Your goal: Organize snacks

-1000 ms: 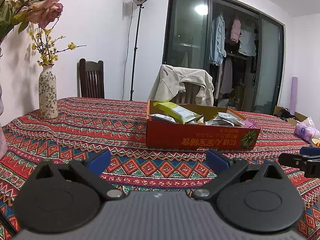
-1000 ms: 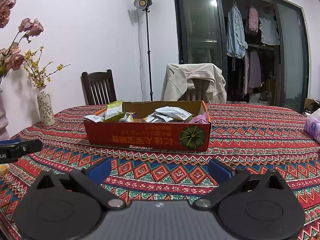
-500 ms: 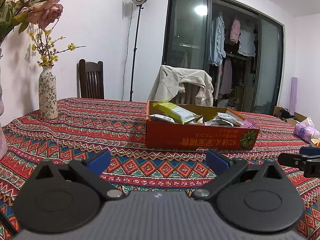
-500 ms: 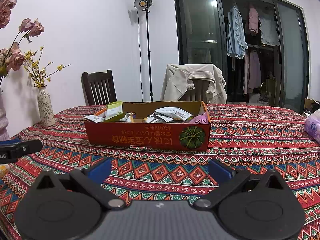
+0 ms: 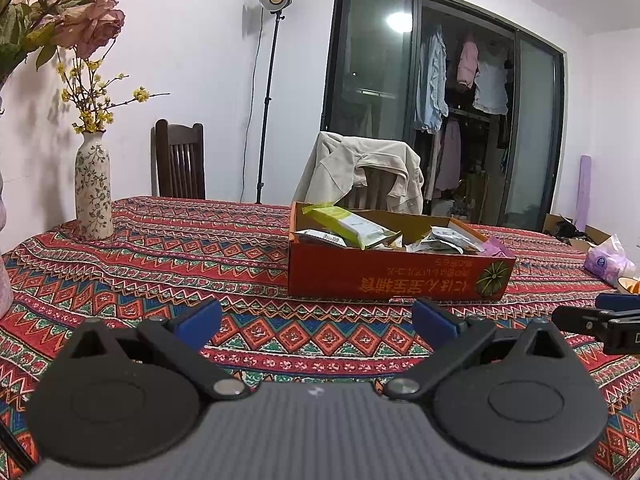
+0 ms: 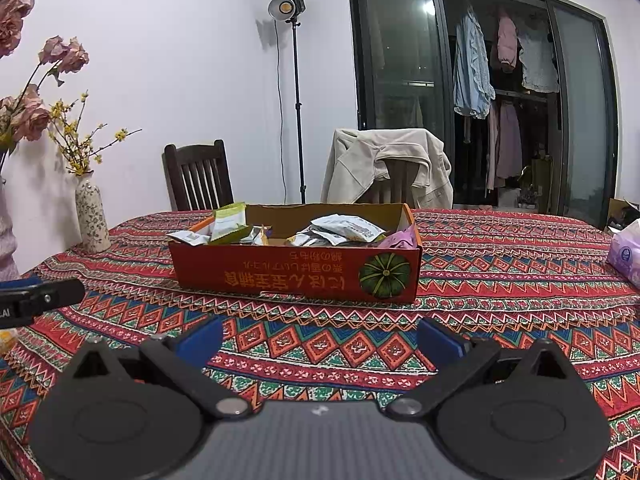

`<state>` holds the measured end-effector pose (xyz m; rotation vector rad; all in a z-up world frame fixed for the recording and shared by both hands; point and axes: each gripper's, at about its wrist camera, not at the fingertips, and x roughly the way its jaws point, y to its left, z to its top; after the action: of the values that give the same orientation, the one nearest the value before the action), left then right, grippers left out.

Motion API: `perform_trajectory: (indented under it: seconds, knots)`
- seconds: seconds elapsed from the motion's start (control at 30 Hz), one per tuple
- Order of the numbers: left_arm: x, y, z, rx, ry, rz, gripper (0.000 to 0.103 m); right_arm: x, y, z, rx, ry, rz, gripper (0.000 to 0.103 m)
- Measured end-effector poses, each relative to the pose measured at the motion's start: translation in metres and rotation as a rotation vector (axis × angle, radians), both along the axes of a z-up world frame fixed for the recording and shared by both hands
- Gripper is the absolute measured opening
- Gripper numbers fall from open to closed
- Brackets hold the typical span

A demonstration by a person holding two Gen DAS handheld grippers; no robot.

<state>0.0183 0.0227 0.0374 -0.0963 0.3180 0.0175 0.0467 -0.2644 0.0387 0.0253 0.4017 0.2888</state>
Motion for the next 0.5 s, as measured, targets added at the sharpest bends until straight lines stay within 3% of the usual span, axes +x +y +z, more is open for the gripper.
perform_trajectory:
  seconds: [0.5]
  knots:
    - [0.0004,0.0009,-0.0012,-0.016,0.000,-0.014,0.103,0.0000,0.0000,0.0000,-0.001,0.001,0.000,0.103]
